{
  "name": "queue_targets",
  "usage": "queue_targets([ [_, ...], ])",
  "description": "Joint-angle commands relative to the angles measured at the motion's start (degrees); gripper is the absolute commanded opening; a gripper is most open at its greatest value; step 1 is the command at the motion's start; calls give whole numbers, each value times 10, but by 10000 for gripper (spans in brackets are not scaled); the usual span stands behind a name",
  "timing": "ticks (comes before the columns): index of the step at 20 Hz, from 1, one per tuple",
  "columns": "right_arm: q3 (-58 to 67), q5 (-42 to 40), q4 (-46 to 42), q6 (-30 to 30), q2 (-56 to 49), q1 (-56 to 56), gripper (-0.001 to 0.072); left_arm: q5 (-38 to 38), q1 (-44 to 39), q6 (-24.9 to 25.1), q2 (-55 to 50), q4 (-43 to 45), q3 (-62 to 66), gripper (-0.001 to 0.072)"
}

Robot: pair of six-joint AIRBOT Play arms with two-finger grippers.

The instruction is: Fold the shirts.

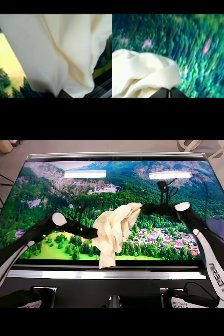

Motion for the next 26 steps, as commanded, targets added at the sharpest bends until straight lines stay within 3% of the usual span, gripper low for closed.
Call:
queue_targets([
  [1, 97, 2, -180, 3, 120, 0, 21, -49, 48, 5, 80, 113, 126, 26],
  [4, 183, -41, -260, 13, 255, 0, 22, -55, 92, 3, 153, 166, 305, 26],
  [7, 230, -69, -322, 42, 384, 0, 23, -38, 123, -40, 206, 187, 465, 27],
  [10, 231, -23, -364, 111, 466, 0, 23, 9, 123, -51, 251, 175, 508, 27],
  [13, 231, 41, -430, 175, 495, 0, 23, 0, 124, -51, 268, 177, 508, 27],
  [17, 231, 134, -443, 194, 490, 0, 24, 0, 124, -51, 248, 201, 507, 27],
  [22, 229, 331, -507, 193, 388, 0, 24, -39, 124, -51, 186, 207, 403, 27],
  [26, 194, 308, -503, 194, 220, 0, 24, -28, 124, -51, 116, 207, 204, 27],
])
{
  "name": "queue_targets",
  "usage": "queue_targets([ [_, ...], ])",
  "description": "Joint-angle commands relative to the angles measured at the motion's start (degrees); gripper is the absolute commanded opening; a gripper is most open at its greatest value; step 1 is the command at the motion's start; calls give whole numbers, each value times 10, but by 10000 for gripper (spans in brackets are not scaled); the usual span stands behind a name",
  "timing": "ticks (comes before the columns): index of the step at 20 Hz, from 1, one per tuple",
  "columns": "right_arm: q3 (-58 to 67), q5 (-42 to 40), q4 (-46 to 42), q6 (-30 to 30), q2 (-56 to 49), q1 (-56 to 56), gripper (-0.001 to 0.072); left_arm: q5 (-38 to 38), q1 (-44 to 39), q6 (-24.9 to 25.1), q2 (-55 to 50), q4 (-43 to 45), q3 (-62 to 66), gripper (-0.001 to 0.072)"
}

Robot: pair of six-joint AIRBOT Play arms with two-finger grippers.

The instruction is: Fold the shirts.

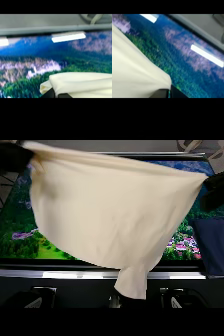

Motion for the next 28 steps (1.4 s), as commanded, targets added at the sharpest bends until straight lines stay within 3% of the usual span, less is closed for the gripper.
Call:
queue_targets([
  [1, -30, -7, -4, 3, -150, 0, 25, 11, 0, 0, -67, 0, -157, 27],
  [5, -40, -140, 45, 73, -326, 0, 27, 31, 0, -8, -193, -13, -232, 28],
  [10, -38, -158, 169, 106, -393, 0, 50, 31, 2, -17, -295, -112, -229, 32],
  [11, -28, -148, 158, 105, -388, -7, 238, 19, 10, -10, -298, -111, -218, 117],
  [12, -12, -124, 151, 93, -378, -21, 461, -7, 25, 1, -297, -108, -198, 342],
  [13, 3, -97, 151, 68, -365, -40, 495, -47, 45, 9, -297, -97, -170, 553],
  [14, 16, -64, 151, 42, -349, -68, 496, -101, 71, 16, -297, -80, -136, 579],
  [18, 11, 149, 137, -15, -323, -196, 496, -238, 176, 52, -284, -60, -115, 573],
  [20, -28, 184, 153, -17, -320, -252, 487, -251, 203, 53, -273, -62, -184, 519],
  [24, -103, 216, 158, -20, -320, -283, 487, -170, 204, 124, -265, -164, -330, 519],
  [28, -143, 228, 162, -32, -320, -281, 487, -102, 187, 129, -269, -205, -361, 519],
])
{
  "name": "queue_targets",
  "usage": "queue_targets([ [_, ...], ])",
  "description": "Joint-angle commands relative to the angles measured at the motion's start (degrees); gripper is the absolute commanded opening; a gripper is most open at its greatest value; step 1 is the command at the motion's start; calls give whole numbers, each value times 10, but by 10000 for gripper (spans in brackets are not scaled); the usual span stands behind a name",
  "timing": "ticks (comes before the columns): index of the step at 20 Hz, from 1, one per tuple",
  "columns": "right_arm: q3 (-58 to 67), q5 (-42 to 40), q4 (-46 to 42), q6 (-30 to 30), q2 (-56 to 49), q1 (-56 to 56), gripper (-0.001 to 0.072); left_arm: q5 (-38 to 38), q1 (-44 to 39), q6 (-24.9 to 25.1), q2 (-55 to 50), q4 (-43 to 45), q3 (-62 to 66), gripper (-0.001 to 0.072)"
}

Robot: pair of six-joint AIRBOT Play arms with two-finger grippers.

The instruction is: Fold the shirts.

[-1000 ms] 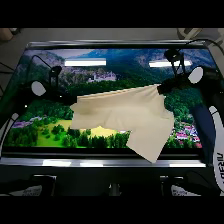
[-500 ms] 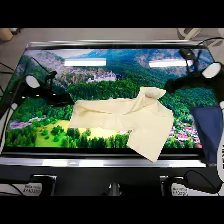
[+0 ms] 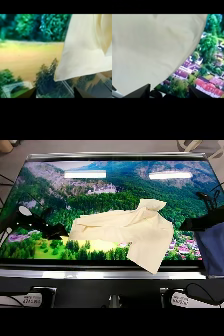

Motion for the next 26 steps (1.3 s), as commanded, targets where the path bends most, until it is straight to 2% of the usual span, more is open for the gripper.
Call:
queue_targets([
  [1, -37, 25, 2, -12, 1, -8, 487, 61, -14, 18, 0, -44, -34, 518],
  [6, -85, 3, -2, -12, 1, -8, 499, 118, -56, 6, 0, -43, -34, 445],
  [8, -116, -24, 0, -13, 1, -8, 559, 124, -65, 0, 0, -43, -34, 280],
  [9, -132, -39, 5, -21, 1, -8, 569, 123, -64, 1, 0, -43, -34, 102],
  [10, -153, -54, 9, -22, 1, -8, 583, 123, -64, 1, 0, -43, -34, 29],
  [11, -172, -69, 15, -22, 1, -8, 610, 120, -64, 1, 0, -43, -34, 29],
  [16, -233, -161, 75, -29, 1, -8, 593, 105, -64, 1, 13, -43, -34, 28],
  [19, -249, -207, 90, -28, 1, -8, 533, 106, -73, 1, 24, -43, -34, 29],
  [22, -258, -246, 101, -1, -6, -8, 354, 106, -83, 2, 25, -43, -34, 28],
  [23, -258, -252, 105, 6, -10, -8, 265, 105, -87, 1, 25, -43, -33, 28],
  [24, -258, -256, 109, 9, -11, -8, 68, 105, -92, 1, 26, -44, -33, 28],
  [25, -256, -256, 115, 8, -9, -8, 23, 101, -96, 2, 31, -43, -30, 28],
  [26, -241, -239, 115, -3, -2, -8, 22, 101, -98, 8, 43, -43, -22, 27],
])
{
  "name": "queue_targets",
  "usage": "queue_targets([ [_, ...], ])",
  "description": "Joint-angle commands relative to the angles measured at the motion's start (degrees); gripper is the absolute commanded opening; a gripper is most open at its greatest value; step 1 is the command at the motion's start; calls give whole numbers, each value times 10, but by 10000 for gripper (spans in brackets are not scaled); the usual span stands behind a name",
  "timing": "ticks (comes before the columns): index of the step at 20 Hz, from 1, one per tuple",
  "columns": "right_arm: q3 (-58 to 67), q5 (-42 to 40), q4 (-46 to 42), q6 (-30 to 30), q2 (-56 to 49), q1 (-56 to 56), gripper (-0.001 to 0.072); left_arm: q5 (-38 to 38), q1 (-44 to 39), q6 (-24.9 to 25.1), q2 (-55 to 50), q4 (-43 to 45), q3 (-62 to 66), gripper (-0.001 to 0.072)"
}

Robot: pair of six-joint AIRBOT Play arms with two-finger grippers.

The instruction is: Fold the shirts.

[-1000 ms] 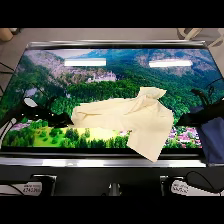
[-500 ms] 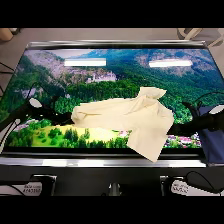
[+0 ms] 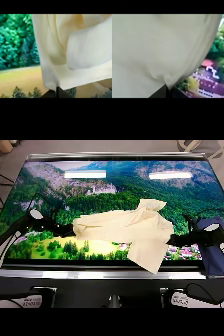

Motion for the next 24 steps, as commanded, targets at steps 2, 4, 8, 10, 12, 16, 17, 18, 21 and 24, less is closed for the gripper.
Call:
queue_targets([
  [2, 78, 36, -3, -45, 42, 0, 21, 6, -8, 19, 66, 7, 46, 27],
  [4, 203, 61, -57, -65, 109, 0, 21, 15, -8, 34, 144, 41, 124, 26],
  [8, 473, -31, -89, -66, 278, 0, 22, 127, -8, -30, 320, 92, 330, 27],
  [10, 542, -86, -72, -63, 357, 0, 21, 204, -8, -53, 386, 93, 392, 27],
  [12, 559, -92, -69, -45, 418, 0, 21, 232, -8, -57, 433, 91, 411, 26],
  [16, 559, -49, -71, -11, 465, 0, 21, 203, -8, -56, 468, 96, 412, 27],
  [17, 560, -47, -74, -11, 468, 0, 21, 195, -8, -56, 470, 103, 412, 27],
  [18, 561, -43, -75, -11, 468, 0, 21, 185, -8, -56, 473, 111, 412, 27],
  [21, 561, -23, -82, -11, 464, 0, 21, 159, -8, -57, 475, 121, 412, 26],
  [24, 561, 49, -87, -8, 429, 0, 21, 96, -7, -72, 452, 149, 412, 27],
])
